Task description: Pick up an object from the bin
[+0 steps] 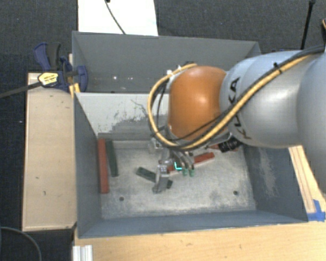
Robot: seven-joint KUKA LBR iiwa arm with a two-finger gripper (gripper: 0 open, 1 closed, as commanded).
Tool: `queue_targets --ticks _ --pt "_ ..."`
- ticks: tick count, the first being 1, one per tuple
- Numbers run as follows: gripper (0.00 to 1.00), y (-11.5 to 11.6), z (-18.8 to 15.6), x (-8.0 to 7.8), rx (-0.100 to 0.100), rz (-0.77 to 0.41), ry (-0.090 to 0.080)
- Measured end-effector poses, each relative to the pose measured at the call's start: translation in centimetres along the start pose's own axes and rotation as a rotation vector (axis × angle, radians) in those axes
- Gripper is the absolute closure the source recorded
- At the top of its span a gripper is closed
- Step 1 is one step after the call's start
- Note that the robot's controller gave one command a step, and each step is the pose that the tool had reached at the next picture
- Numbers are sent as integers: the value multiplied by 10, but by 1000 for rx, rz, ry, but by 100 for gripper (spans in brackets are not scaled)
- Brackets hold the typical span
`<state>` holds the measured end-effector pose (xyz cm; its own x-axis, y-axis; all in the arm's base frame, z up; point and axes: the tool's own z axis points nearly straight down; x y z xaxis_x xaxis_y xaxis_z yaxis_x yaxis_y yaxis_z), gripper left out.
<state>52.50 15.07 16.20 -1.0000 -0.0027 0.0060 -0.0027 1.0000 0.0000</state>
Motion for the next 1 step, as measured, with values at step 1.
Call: queue_targets --ticks 1 --pt "0 -28 96 -17 1 40 -1"
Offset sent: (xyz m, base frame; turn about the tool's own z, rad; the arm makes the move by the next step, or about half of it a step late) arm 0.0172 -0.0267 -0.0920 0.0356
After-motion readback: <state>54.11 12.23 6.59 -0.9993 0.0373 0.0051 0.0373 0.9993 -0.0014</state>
